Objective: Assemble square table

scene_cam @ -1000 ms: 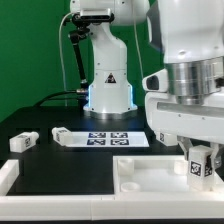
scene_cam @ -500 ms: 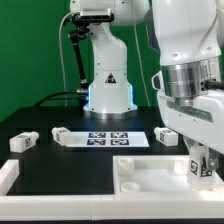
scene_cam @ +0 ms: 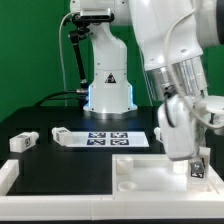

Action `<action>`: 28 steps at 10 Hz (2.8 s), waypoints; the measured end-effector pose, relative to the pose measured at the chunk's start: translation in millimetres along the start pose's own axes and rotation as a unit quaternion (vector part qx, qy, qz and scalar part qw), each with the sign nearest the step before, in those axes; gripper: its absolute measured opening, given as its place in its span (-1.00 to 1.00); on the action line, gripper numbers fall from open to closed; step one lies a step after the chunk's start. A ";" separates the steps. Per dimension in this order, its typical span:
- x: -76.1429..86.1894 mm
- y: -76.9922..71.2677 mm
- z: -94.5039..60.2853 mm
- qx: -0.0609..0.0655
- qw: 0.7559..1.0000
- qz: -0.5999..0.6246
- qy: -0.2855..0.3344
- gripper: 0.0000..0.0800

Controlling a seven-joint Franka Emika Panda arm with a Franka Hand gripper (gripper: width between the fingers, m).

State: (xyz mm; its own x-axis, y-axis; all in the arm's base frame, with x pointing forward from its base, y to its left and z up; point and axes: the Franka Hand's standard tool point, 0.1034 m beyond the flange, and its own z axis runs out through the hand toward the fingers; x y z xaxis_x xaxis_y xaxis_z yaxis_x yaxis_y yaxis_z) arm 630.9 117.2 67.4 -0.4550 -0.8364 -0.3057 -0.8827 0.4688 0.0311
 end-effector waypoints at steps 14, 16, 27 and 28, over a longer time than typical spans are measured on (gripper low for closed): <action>-7.4 8.3 -1.2 -0.069 0.794 -0.601 0.068 0.62; -7.0 9.6 1.2 -0.064 0.795 -0.599 0.068 0.62; -13.4 8.3 3.5 -0.032 0.972 -0.228 0.050 -0.28; -13.4 8.2 4.1 -0.029 0.980 -0.188 0.052 -0.28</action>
Offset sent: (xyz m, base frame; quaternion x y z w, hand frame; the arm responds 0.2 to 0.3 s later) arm 0.0000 0.0000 0.0000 0.0000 0.0000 -0.0650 0.9979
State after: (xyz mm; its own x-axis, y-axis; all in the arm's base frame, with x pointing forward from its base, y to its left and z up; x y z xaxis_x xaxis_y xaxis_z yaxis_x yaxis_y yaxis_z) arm 630.3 133.4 67.8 -0.1032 -0.9730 -0.2067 -0.9941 0.1077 -0.0104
